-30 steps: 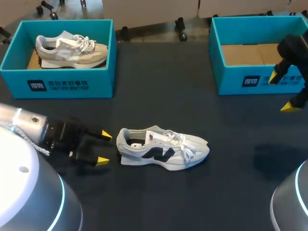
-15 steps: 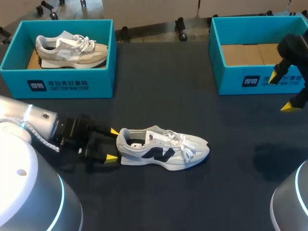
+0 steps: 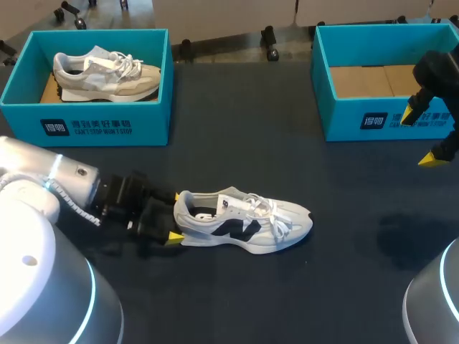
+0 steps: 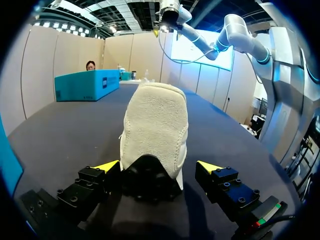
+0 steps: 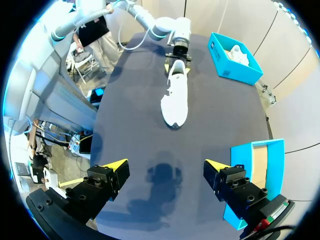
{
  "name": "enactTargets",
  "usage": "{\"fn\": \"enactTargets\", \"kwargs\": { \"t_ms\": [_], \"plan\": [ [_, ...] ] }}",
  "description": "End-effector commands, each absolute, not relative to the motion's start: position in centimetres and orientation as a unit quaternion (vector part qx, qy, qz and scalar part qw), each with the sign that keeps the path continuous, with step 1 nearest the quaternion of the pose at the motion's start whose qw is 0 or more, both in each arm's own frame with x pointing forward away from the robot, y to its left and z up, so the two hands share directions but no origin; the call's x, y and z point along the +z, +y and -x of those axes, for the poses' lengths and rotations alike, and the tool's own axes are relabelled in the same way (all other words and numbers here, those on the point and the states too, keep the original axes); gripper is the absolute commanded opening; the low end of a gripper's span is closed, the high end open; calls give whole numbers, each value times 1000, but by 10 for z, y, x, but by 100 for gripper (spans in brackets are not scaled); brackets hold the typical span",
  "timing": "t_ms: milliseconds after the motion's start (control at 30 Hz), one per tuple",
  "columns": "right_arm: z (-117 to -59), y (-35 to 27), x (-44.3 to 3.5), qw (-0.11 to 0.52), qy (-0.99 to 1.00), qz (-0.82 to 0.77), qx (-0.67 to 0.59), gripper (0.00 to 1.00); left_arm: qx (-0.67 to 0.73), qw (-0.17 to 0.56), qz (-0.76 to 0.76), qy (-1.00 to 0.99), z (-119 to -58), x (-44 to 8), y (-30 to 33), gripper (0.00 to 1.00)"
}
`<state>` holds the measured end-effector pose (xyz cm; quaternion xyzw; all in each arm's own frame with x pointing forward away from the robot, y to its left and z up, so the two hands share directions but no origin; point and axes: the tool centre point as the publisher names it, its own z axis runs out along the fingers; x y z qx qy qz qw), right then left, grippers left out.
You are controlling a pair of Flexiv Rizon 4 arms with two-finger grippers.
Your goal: Take the shoe out of the shoebox, open the shoe tongue, remove and reinsert the insole, then place the shoe into the shoebox
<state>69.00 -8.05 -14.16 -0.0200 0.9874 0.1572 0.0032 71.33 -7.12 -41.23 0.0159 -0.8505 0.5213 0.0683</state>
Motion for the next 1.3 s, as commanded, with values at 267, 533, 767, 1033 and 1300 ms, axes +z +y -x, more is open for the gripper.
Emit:
{"fn": "enactTargets", "kwargs": {
  "t_ms": [267,533,767,1033,1300],
  "plan": [
    [-691,-80,-142,2,988,20,156,100,522,59,-27,-850,-710,-420,-87,100],
    [-691,-80,-142,2,988,20,156,100,526,35,-53,-848,-714,-418,-85,100],
    [-691,-80,-142,2,988,20,156,100,526,32,-50,-848,-716,-418,-88,100],
    [-691,-80,-142,2,988,20,156,100,524,34,-40,-850,-715,-420,-95,100],
    [-691,-80,-142,2,988,20,156,100,519,31,-33,-854,-719,-424,-100,100]
  ]
}}
